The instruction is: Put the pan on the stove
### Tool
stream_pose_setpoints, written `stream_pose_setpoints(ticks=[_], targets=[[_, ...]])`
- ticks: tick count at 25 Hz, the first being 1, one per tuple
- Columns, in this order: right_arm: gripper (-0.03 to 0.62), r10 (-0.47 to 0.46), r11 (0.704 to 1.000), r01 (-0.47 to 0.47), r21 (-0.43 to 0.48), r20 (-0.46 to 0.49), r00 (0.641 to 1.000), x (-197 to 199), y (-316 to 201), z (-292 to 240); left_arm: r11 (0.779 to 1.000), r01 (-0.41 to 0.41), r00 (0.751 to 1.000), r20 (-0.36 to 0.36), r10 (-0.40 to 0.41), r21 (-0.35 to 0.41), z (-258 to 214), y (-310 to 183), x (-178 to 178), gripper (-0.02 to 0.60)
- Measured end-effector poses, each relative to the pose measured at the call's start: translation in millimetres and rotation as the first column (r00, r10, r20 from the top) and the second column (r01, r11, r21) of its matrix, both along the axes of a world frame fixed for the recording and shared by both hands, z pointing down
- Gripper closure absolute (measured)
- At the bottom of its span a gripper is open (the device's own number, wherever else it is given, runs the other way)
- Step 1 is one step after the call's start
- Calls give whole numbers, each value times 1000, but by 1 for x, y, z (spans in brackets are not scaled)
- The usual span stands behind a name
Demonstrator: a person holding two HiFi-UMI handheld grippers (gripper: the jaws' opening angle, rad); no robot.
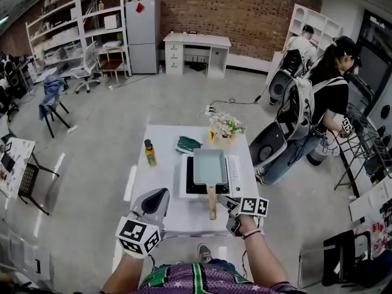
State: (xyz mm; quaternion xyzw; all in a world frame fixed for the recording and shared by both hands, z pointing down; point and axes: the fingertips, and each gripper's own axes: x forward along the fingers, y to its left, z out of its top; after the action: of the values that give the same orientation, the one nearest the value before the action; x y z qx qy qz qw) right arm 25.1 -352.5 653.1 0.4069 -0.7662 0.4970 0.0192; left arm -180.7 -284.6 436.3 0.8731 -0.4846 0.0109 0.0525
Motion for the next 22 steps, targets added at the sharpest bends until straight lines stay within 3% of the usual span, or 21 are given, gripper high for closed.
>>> stream_pose_setpoints(ticks=[5,12,22], targets=[[368,22,998,-15,64,-113,993,8,16,-9,1000,-7,1000,4,7,-11,2,17,-13,563],[368,95,979,-41,198,-273,957,12,41,-30,999,-19,1000,1,19,-50,16,35,-33,563],[368,97,943,46,330,-403,910,9,57,-72,998,-26,1000,7,27,-53,17,28,-35,563]])
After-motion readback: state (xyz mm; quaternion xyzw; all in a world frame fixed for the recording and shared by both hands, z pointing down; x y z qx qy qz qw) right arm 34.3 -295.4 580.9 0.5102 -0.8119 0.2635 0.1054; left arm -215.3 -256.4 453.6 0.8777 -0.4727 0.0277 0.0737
